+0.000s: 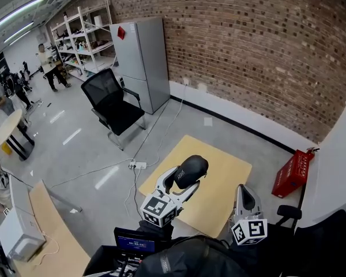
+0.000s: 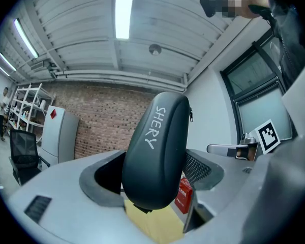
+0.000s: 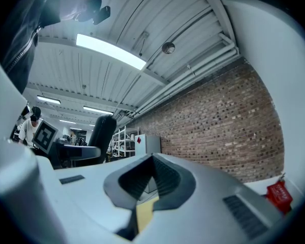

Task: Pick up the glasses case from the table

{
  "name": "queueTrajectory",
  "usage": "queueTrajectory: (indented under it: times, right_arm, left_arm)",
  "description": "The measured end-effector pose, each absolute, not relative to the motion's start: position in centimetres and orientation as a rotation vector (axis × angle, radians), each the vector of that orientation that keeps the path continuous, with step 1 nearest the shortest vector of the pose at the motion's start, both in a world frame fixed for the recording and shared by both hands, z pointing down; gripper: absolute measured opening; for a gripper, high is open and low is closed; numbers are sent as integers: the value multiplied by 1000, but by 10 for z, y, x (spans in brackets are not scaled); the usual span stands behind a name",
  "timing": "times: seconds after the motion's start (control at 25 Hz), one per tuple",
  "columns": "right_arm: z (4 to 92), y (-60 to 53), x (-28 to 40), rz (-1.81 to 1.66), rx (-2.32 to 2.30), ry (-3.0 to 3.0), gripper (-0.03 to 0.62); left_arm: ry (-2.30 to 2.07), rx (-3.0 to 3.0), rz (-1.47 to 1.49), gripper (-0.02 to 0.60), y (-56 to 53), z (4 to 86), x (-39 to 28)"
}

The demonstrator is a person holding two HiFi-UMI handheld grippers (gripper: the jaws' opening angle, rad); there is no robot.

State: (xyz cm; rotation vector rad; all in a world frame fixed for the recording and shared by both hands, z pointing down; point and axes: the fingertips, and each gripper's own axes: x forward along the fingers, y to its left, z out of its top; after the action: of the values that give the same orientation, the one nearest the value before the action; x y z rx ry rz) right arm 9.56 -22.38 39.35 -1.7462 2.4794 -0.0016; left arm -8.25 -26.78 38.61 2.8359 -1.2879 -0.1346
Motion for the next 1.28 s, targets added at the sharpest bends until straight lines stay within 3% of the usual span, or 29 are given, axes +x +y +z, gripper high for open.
queueTrajectory:
  times: [1.28]
  right_arm:
    - [397, -240, 94, -17, -1700, 2505, 3]
  left_arm:
    - [-1344, 2809, -124, 360, -274, 386, -86]
